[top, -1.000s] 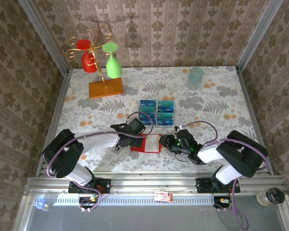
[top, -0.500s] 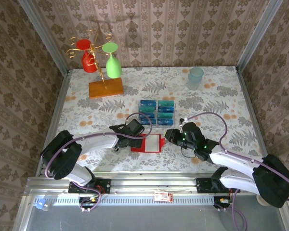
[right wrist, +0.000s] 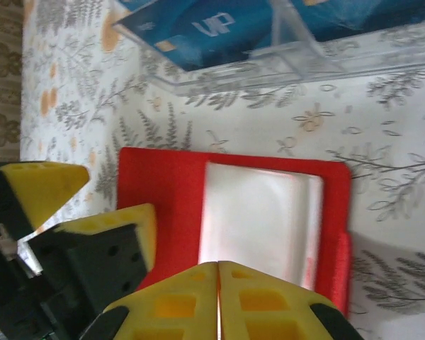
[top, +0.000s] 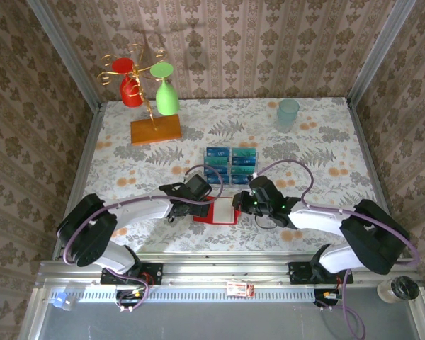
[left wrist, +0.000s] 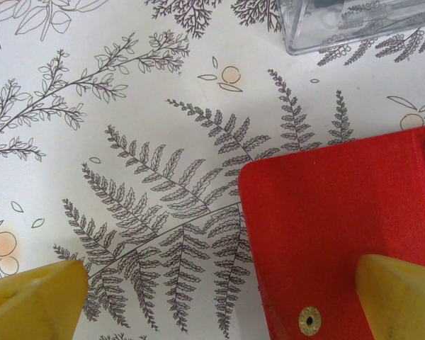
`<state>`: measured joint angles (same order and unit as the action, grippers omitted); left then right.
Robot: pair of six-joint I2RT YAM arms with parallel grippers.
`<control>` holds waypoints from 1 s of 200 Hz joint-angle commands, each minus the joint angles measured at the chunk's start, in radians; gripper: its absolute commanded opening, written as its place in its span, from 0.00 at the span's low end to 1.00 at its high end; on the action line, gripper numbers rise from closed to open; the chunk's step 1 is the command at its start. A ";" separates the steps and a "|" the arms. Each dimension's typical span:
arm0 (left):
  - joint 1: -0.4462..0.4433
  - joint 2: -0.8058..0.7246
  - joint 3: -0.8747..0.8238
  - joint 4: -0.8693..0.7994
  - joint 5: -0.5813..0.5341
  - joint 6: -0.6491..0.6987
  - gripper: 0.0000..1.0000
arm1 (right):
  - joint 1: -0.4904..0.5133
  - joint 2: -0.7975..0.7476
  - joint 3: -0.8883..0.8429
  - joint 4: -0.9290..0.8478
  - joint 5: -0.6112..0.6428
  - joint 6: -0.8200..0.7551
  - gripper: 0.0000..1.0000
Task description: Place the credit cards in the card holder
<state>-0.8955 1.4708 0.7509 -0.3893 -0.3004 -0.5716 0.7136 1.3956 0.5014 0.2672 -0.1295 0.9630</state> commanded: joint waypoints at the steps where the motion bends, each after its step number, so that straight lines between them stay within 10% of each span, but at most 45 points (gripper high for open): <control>1: 0.009 -0.027 -0.011 -0.016 -0.016 -0.001 0.98 | -0.019 0.035 -0.045 0.048 0.044 -0.027 0.07; 200: 0.029 0.030 0.014 -0.112 -0.057 -0.024 0.99 | -0.047 0.054 -0.150 0.112 0.067 0.014 0.03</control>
<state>-0.8753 1.5101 0.7452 -0.4343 -0.3336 -0.5903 0.6716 1.4384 0.3691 0.4023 -0.0959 0.9718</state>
